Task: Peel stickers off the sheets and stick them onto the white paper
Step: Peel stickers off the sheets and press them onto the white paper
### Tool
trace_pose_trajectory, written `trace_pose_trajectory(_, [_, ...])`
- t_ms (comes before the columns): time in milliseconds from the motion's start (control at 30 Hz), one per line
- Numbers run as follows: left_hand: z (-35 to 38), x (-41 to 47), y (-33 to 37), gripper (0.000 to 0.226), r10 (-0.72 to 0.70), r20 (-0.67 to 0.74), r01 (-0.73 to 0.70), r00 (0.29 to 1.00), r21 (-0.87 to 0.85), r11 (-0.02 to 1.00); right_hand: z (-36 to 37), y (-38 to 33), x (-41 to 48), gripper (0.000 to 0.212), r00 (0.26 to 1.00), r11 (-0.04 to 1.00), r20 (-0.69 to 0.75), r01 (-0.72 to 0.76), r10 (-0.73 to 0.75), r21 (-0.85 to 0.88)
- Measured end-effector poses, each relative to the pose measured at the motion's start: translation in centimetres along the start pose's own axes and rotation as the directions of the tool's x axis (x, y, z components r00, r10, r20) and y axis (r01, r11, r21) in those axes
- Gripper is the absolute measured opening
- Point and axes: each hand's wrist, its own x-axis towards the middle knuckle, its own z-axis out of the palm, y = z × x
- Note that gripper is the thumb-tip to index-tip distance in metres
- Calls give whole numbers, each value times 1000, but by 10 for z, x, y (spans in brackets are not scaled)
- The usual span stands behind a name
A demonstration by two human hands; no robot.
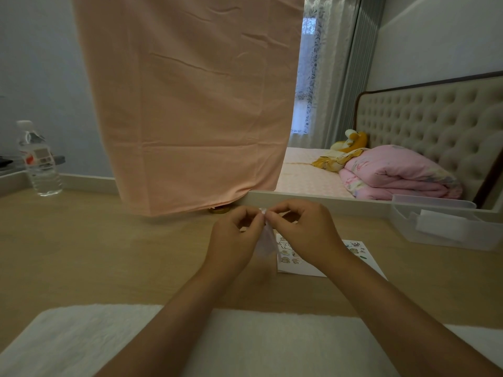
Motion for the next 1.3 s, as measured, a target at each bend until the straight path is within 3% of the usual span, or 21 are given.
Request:
trace_pose_trajectory(167, [-1, 0, 6, 16, -171, 79, 185, 982, -229, 956, -2, 2, 0, 11, 996, 995, 37, 85, -83, -51])
trace_pose_trajectory(267, [0, 0, 4, 17, -185, 113, 205, 976, -204, 957, -2, 6, 1, 13, 967, 946, 71, 256, -246, -200])
trace_pose_trajectory(367, [0, 0, 0, 17, -175, 105, 190, 979, -150, 970, -2, 7, 1, 16, 951, 910, 121, 307, -284, -279])
trace_pose_trajectory(467, [0, 1, -2, 15, -131, 66, 138, 989, -117, 983, -1, 3, -1, 14, 968, 940, 79, 249, -236, -234])
trace_pose_trajectory(667, [1, 1, -1, 11, -58, 31, 59, 998, -57, 997, -1, -3, -2, 12, 999, 998, 43, -3, 6, -60])
trace_pose_trajectory(1100, [4, 0, -7, 11, -32, -31, 31, 999, -33, 999, 5, -6, 0, 15, 955, 939, 50, -296, 292, 173])
trace_pose_trajectory(1300, [5, 0, -7, 12, -37, -19, 37, 999, -24, 999, 3, -8, -1, 10, 969, 960, 63, -247, 241, 130])
